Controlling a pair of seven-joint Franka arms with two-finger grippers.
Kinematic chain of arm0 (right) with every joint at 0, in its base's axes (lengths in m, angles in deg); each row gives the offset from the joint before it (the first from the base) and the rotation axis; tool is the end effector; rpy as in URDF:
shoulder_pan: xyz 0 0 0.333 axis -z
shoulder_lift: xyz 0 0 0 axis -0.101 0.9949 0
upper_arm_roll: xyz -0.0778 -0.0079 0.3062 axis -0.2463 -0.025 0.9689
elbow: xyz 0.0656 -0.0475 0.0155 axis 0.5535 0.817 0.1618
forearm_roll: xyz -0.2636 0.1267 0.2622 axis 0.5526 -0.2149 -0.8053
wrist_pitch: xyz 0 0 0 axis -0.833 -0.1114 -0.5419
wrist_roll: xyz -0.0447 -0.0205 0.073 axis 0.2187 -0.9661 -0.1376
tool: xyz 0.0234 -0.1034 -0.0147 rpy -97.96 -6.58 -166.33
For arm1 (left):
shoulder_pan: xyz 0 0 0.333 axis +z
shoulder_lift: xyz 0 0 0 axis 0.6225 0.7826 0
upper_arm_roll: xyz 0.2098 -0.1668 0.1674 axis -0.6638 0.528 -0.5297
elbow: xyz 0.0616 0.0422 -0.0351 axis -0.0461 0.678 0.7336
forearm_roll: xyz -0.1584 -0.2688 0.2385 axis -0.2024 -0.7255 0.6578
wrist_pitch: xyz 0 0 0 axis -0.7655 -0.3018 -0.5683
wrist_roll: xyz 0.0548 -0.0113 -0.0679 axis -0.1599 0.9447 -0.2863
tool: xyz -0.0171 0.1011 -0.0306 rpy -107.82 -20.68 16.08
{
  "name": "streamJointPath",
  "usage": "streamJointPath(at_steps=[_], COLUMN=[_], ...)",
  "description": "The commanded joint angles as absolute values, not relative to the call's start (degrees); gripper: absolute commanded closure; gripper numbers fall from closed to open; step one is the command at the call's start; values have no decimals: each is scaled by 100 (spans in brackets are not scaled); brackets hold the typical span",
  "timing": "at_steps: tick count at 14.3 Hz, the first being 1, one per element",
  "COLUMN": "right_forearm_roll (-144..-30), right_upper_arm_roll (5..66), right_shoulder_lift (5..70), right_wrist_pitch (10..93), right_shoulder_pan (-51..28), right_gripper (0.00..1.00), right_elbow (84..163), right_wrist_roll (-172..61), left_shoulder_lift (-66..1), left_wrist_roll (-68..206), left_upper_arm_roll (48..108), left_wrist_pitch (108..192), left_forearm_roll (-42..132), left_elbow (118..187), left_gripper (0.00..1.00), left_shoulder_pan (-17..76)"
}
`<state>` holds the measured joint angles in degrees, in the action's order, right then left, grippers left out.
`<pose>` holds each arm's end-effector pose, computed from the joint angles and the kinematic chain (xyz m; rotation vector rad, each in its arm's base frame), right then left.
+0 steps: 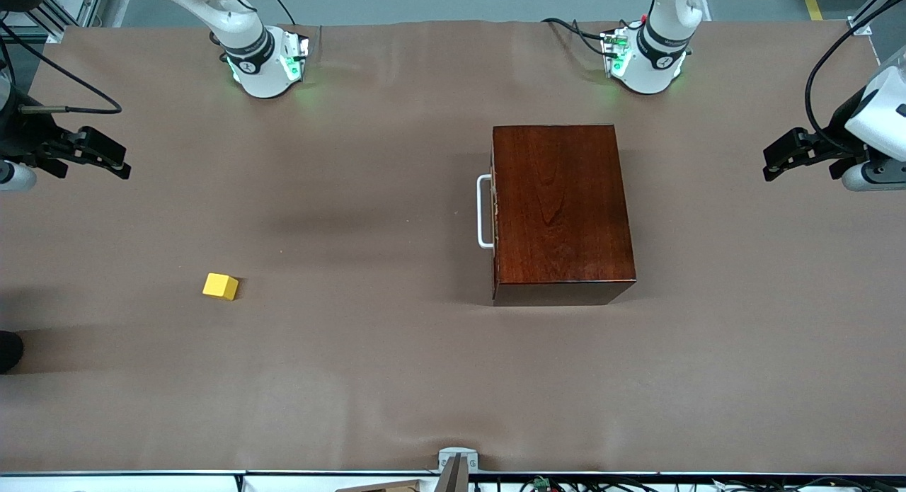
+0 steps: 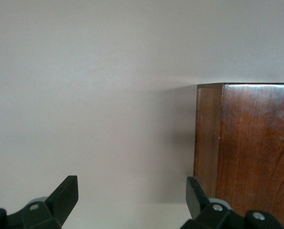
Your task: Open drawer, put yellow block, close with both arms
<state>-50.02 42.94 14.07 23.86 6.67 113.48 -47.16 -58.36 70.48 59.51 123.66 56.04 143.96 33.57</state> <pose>0.5493 0.0118 0.6310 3.1367 -0.0486 -0.0283 0.5527 -0.0405 0.6242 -3.1089 -0.0050 -0.0222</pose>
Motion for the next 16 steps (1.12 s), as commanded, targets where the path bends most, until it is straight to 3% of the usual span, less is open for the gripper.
streamJointPath(at_steps=[1,16], right_forearm_roll=[-5014,-5014], right_upper_arm_roll=[4309,4309], right_shoulder_lift=[1477,1477], right_wrist_pitch=[2333,2333], right_shoulder_pan=[650,650], right_gripper=[0,0], right_elbow=[11208,11208], right_wrist_roll=[-4615,-4615], left_shoulder_lift=[-5871,-5889], left_wrist_roll=[7023,6505], left_upper_arm_roll=[5979,5996], left_wrist_pitch=[12421,12351], left_forearm_roll=[5508,5455], left_elbow=[14482,14500], left_gripper=[0,0], left_shoulder_pan=[3402,3358])
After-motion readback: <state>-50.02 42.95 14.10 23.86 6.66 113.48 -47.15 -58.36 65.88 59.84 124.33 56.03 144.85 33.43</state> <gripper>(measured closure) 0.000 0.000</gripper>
